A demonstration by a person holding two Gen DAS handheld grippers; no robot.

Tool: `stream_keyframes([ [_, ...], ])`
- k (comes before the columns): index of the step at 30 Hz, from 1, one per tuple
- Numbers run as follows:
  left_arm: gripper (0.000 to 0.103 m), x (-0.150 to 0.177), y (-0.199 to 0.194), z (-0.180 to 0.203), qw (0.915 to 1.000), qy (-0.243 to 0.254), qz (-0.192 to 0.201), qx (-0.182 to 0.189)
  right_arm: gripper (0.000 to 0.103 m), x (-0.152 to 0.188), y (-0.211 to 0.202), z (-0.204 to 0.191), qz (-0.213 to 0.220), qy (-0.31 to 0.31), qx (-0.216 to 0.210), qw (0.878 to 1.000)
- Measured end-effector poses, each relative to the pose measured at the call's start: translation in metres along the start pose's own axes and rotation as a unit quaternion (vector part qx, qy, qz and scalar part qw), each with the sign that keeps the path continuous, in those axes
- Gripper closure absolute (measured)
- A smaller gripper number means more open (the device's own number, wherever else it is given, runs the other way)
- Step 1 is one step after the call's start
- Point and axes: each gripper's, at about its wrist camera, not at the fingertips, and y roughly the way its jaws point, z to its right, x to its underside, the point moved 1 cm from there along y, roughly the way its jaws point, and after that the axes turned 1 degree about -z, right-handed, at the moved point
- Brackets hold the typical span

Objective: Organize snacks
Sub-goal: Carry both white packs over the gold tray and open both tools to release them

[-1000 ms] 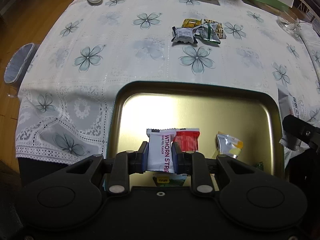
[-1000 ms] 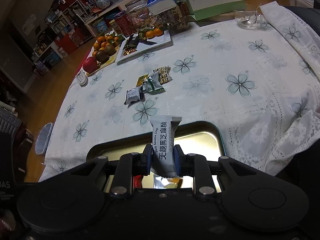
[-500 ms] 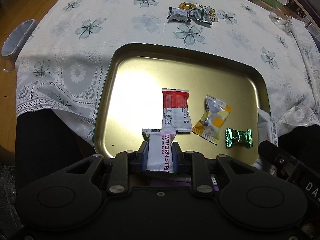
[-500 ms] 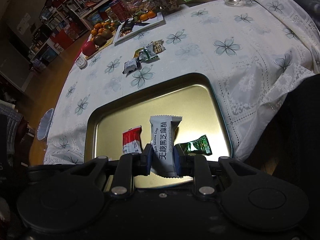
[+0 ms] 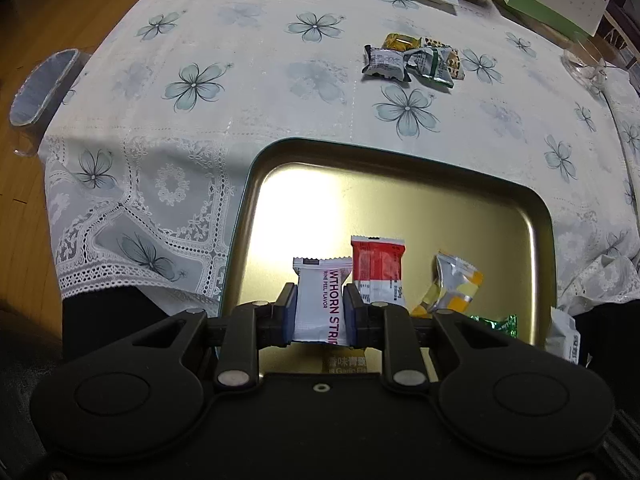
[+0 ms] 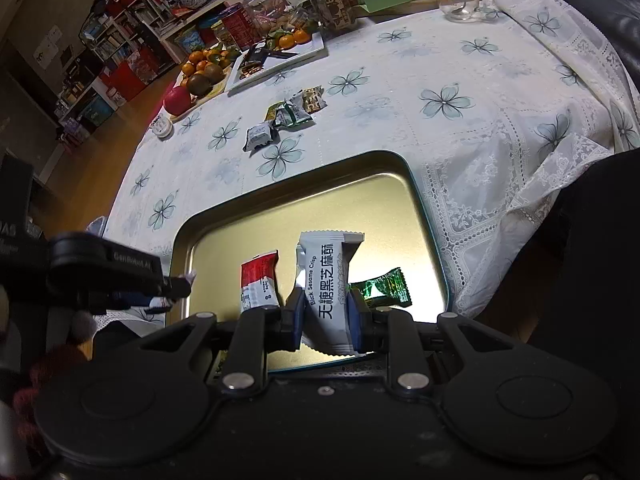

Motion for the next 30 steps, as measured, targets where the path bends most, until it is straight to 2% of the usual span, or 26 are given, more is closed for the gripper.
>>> stream_keyframes([
  [6,0.071,-0.020,0.012,0.001,0.9999,0.005,-0.010,-0.008,0.079,-0.008,0.007,-0.005,-0.005,-0.008,0.006,1.000],
  [10,0.064,-0.022,0.013,-0.001,1.0000,-0.001,-0.003,-0.003,0.079,-0.014,0.012,-0.007,-0.007,-0.013,0.010,1.000],
  [13,0.064,-0.016,0.014,-0.003,0.9999,-0.007,-0.010,0.009,0.079,-0.019,0.017,-0.006,-0.011,-0.014,0.014,1.000],
  [20,0.064,0.006,0.016,-0.008,0.9996,-0.012,-0.023,0.006,0.079,-0.034,0.032,-0.004,-0.023,-0.014,0.020,0.999],
  [30,0.064,0.029,0.007,-0.001,0.9999,0.004,-0.006,-0.014,0.079,-0.058,0.040,-0.004,-0.016,-0.024,0.035,0.999],
])
